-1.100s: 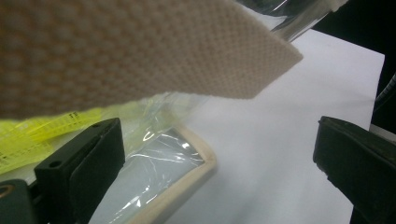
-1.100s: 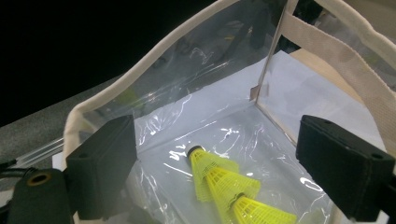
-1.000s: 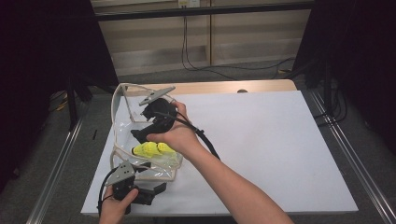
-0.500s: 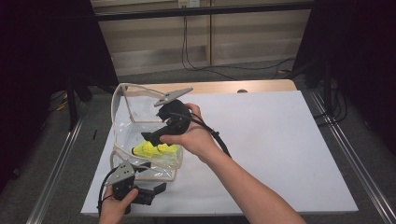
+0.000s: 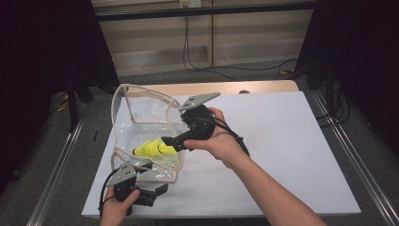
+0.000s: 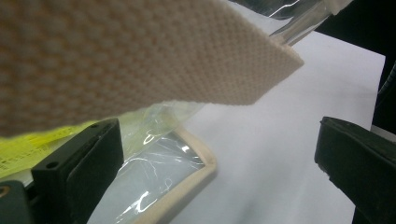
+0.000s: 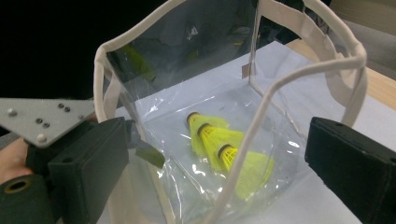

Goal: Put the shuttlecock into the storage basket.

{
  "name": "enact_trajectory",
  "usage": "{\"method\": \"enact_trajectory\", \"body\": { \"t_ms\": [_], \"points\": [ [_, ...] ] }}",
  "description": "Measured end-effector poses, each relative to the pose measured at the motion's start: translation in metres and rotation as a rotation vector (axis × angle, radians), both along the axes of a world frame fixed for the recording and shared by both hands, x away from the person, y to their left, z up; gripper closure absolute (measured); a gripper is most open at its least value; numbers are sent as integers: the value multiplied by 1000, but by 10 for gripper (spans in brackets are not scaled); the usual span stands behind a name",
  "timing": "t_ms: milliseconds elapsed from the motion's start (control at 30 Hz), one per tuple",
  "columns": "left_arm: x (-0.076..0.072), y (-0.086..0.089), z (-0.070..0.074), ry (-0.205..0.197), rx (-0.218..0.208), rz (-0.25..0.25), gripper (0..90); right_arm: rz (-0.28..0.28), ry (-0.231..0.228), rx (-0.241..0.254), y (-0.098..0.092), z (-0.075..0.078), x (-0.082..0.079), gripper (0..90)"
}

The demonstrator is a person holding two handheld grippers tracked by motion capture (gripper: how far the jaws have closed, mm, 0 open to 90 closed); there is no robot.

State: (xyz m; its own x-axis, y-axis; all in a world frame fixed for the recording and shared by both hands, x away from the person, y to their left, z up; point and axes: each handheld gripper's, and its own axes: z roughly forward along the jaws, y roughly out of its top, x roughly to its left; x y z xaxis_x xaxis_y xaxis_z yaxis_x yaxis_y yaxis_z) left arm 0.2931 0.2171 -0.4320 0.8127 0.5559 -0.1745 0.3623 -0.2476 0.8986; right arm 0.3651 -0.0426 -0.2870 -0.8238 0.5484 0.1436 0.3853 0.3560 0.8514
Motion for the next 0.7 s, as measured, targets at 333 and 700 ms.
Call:
{"method": "enact_trajectory", "body": {
  "t_ms": [333,700],
  "points": [
    [1,0,0,-1,-5,1,14,-6,6,10,-29,-11,-4,59],
    [0,0,0,0,0,-2,14,-18,4,24,-60,-25,-8,50]
  ]
}}
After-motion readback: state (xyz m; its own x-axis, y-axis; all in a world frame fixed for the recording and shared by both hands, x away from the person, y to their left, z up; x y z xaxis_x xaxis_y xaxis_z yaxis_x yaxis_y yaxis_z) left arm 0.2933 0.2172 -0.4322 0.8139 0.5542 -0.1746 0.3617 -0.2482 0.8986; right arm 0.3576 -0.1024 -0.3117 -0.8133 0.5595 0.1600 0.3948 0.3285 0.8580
